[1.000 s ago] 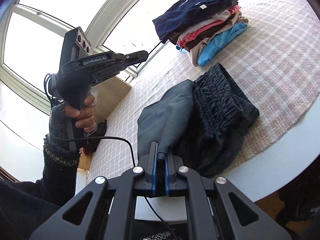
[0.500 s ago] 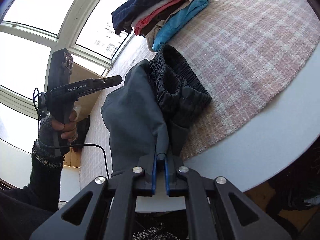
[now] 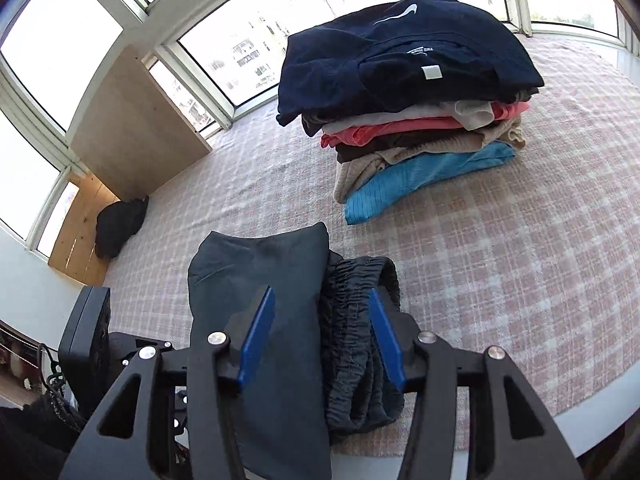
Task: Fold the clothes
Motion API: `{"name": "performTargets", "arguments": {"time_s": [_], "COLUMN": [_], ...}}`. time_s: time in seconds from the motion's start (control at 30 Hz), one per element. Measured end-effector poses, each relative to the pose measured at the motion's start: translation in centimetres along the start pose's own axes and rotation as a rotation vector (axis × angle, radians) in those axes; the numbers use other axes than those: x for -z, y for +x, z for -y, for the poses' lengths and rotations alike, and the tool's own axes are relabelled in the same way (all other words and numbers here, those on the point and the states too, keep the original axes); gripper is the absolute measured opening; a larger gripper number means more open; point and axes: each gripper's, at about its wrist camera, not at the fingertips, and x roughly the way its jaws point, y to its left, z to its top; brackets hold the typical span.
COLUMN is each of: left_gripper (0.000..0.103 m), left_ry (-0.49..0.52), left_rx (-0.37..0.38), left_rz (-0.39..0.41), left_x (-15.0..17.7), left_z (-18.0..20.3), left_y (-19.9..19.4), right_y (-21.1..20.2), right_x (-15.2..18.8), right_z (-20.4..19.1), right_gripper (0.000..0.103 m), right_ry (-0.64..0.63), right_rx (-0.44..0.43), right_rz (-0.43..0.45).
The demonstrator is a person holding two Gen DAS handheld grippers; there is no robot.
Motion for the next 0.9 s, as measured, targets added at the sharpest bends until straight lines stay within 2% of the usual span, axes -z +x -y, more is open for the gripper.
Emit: {"name": "performTargets", "arguments": {"time_s": [0.13, 0.2, 0.23, 0.27, 0.3, 0.43, 0.53, 0.6, 0.63, 0.67, 0.73, 0.83, 0.87, 0.9], "left_gripper": [0.019, 0.019, 0.019, 0.019, 0.019, 0.019, 0.019, 0.023, 0.023, 0.023, 0.023, 0.023, 0.023, 0.023], "left_ry": [-0.026, -0.032, -0.038, -0.044, -0.05, -0.072, -0.109, -0.135, -0.144, -0.152, -0.169, -0.162, -0.149, -0.136], "left_rx": [0.002, -0.01, -0.012, -0.014, -0.016, -0.049, -0.08, -0.1, -0.112, -0.124, -0.149, -0.145, -0.137, -0.132], "left_rz": [-0.009, -0.01, -0.006, -0.003, 0.0, 0.02, 0.048, 0.067, 0.066, 0.065, 0.061, 0.039, 0.05, 0.056], "left_x": [1.4, 1.7, 1.8, 1.9, 2.0, 2.5, 2.6, 2.7, 2.3, 2.0, 1.2, 0.8, 1.3, 1.8], "left_z": [0.6, 0.8, 0.8, 0.9, 0.9, 0.4, -1.1, -2.2, -2.9, -3.5, -4.9, -5.4, -5.1, -4.7], "left_y": [1.0, 1.1, 1.0, 0.9, 0.8, -0.2, -1.4, -2.3, -2.0, -1.7, -1.1, -1.1, -1.8, -2.5], "right_y": [7.6, 10.1, 11.0, 11.4, 11.3, 8.2, 6.9, 8.0, 8.8, 9.0, 8.4, 3.8, 2.0, 0.7], "right_x": [-3.2, -3.7, -3.8, -3.8, -3.7, -3.6, -4.1, -4.3, -4.3, -4.3, -4.1, -2.7, -1.9, -0.8], "right_z": [-0.8, -0.3, -0.1, 0.1, 0.3, 0.6, 1.2, 1.4, 1.6, 1.6, 1.3, 0.0, -0.5, -1.2], "right_gripper": [0.049, 0.049, 0.045, 0.022, 0.006, 0.005, 0.005, 0.005, 0.007, 0.014, 0.018, 0.018, 0.018, 0.018], "right_ry": [-0.071, -0.046, -0.03, -0.013, -0.001, 0.002, -0.032, -0.057, -0.069, -0.078, -0.088, -0.126, -0.139, -0.152], "right_rx": [0.03, -0.049, -0.095, -0.122, -0.138, -0.17, -0.051, -0.01, 0.004, 0.031, 0.111, 0.199, 0.189, 0.14], "right_rz": [-0.141, -0.195, -0.21, -0.211, -0.202, -0.117, -0.065, -0.077, -0.09, -0.099, -0.11, -0.001, 0.036, 0.044]}}
